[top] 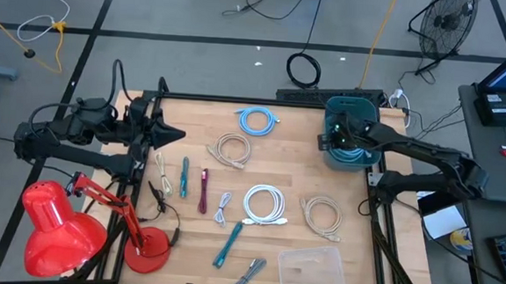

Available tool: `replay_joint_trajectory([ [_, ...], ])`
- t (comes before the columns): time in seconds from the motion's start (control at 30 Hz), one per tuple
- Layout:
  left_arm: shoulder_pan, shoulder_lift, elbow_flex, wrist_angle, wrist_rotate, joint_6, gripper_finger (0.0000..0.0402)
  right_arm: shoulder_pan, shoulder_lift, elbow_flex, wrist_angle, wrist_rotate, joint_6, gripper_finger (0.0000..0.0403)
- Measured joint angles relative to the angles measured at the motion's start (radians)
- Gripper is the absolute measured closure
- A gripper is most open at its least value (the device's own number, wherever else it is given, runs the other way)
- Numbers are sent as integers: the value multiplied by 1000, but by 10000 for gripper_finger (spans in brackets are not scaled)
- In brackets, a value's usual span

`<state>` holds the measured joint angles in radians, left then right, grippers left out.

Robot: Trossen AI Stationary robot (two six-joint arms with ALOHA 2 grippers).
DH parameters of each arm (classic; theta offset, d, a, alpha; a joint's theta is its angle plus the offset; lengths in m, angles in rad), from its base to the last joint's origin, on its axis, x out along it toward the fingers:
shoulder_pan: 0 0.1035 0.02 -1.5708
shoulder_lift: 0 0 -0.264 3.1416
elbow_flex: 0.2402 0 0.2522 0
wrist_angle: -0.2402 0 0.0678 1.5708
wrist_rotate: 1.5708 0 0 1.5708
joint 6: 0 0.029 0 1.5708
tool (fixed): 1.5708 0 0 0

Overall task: Pick & Place USB Port
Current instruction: Put the bottom blue hdmi cable into the blue bin

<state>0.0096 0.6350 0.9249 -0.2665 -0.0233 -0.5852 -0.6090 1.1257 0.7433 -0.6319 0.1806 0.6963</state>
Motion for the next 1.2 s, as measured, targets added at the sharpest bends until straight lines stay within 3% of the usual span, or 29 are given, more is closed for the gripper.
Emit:
replay_joint_trajectory([
  [0.53,0,0,0,0,-5,1,380,2,121,0,42,-22,-36,395],
  [0.77,0,0,0,0,-5,1,380,2,165,0,37,17,-35,395],
  [1.2,0,0,0,0,-6,-3,380,-7,167,1,44,32,-29,393],
])
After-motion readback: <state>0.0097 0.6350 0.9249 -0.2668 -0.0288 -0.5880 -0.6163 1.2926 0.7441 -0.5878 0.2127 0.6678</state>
